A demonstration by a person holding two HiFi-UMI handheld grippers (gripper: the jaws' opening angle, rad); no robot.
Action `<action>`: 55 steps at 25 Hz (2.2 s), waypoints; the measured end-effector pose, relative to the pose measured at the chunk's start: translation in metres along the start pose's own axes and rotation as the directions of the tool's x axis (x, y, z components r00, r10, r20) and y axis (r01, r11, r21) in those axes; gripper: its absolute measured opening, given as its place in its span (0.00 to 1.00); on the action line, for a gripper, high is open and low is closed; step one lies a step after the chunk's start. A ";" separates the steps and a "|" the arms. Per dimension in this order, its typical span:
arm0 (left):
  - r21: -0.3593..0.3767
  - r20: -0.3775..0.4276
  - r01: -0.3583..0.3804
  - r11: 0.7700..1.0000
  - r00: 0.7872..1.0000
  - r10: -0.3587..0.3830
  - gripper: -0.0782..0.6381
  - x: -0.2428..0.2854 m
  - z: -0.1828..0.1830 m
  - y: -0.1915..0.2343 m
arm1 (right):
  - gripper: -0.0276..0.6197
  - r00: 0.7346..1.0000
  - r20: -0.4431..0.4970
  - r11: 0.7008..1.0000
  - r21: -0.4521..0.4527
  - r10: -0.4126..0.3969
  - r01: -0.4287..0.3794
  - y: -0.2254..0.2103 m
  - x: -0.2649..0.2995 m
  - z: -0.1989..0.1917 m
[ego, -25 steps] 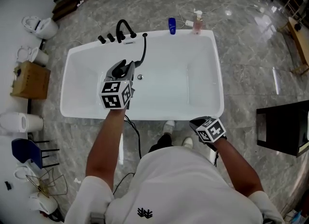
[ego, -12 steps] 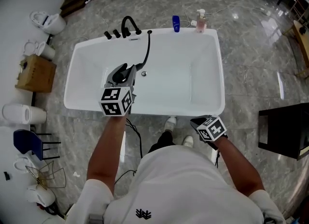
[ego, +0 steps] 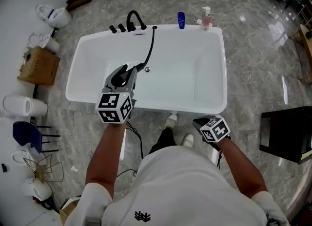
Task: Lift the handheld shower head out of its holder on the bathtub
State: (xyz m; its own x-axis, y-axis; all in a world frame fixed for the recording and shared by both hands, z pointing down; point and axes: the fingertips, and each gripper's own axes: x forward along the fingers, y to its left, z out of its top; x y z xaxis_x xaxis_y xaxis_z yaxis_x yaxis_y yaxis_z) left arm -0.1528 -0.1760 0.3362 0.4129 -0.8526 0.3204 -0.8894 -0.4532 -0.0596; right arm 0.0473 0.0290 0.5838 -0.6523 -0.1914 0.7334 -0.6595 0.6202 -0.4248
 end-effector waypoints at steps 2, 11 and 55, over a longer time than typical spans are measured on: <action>-0.005 0.007 -0.008 1.000 1.000 0.008 0.29 -0.009 0.001 -0.002 | 0.06 1.000 0.000 1.000 -0.004 0.001 -0.001 0.001 -0.002 -0.003; -0.009 0.051 -0.023 1.000 0.998 0.024 0.29 -0.055 0.017 -0.013 | 0.06 1.000 0.003 1.000 -0.025 0.008 -0.008 0.008 -0.012 -0.010; -0.043 0.102 -0.012 0.999 0.995 0.016 0.29 -0.101 0.035 -0.030 | 0.06 0.996 0.086 0.998 -0.069 0.012 -0.006 0.023 -0.027 0.000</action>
State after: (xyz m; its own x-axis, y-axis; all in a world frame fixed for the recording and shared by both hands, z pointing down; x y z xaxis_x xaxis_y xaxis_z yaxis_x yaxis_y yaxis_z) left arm -0.1609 -0.0852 0.2723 0.4165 -0.8817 0.2215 -0.9017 -0.4317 -0.0230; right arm 0.0497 0.0488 0.5540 -0.6899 -0.2491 0.6797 -0.6283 0.6723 -0.3914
